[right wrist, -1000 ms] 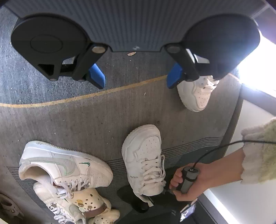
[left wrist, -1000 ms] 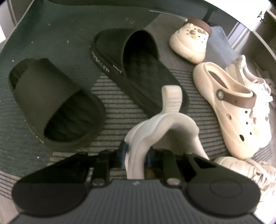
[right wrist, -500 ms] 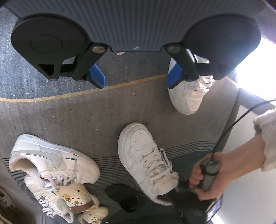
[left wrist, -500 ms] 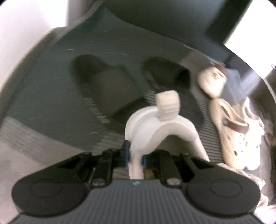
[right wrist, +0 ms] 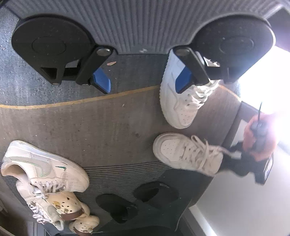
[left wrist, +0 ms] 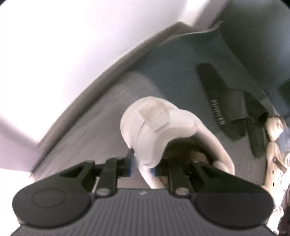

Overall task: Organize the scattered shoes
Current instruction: 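Carry the second sneaker with the left gripper and set it down near the wall, then grasp the second sneaker by its heel collar with the right gripper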

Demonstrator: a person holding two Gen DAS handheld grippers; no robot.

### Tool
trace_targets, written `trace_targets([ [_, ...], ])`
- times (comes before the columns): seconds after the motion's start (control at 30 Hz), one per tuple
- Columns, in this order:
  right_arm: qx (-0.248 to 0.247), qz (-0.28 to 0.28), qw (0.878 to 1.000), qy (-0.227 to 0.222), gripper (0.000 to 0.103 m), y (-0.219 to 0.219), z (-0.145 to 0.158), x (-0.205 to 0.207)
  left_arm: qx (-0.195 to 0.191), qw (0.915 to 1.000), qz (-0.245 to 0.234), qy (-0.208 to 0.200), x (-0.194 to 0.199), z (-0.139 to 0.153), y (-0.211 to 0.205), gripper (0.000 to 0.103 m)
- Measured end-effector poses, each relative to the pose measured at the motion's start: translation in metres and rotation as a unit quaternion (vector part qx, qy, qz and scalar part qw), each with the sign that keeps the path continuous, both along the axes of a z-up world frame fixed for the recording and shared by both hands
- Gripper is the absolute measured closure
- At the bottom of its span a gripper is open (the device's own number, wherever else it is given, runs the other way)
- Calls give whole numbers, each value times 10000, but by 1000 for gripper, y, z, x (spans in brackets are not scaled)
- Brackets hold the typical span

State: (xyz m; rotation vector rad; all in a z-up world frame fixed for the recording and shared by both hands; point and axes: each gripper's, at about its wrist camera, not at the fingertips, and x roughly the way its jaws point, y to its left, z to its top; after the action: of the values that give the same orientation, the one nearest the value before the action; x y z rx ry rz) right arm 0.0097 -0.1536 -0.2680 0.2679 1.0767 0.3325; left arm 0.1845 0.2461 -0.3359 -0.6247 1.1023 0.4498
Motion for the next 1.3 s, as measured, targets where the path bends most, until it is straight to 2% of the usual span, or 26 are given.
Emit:
trace_targets([
  [0.07,-16,126,9999,-22,22,8,1,-1,-266,9984,486,81,-31,-5,12,81],
  [0.1,-29,189,9998,-33,22,12,1,-1,-269,9983,515,92,-35,-6,13,81],
  [0.27,32,351,9994,4,22,35,4,-1,-350,9980,498,157,-44,-21,24,79],
  [0.37,58,379,9993,-25,22,43,9,0,-565,9967,585,52,-40,-27,32,78],
  [0.53,-1,414,9990,-155,22,51,24,-4,-782,9957,489,75,-37,-31,36,77],
  [0.63,-36,436,9988,-232,22,55,33,-7,-857,9955,397,40,-40,-29,37,73],
  [0.7,-60,450,9986,-284,22,58,39,-8,-753,9967,311,-8,-44,-23,35,59],
  [0.77,-108,454,9983,-354,22,61,44,-14,-668,9975,204,-76,-50,-18,35,56],
  [0.83,-183,506,9975,-449,22,64,51,-22,-473,9987,-17,-168,-58,-8,37,43],
  [0.87,-225,556,9970,-494,22,66,54,-26,-371,9990,-137,-219,-64,3,38,31],
  [1.07,-372,938,9934,-544,22,89,71,-38,-124,9955,-866,-374,-82,31,33,28],
  [1.13,-324,975,9938,-435,22,99,76,-33,252,9875,-1463,-529,-92,49,26,27],
  [1.17,-280,973,9942,-356,22,104,78,-29,289,9868,-1500,-536,-95,53,25,27],
  [1.2,-233,949,9948,-272,22,110,80,-24,551,9839,-1617,-525,-107,72,21,27],
  [1.27,-64,717,9974,21,22,123,78,-7,825,9762,-1814,-853,-123,98,15,26],
  [1.3,34,575,9982,190,22,130,76,3,876,9738,-1871,-952,-125,103,15,21],
])
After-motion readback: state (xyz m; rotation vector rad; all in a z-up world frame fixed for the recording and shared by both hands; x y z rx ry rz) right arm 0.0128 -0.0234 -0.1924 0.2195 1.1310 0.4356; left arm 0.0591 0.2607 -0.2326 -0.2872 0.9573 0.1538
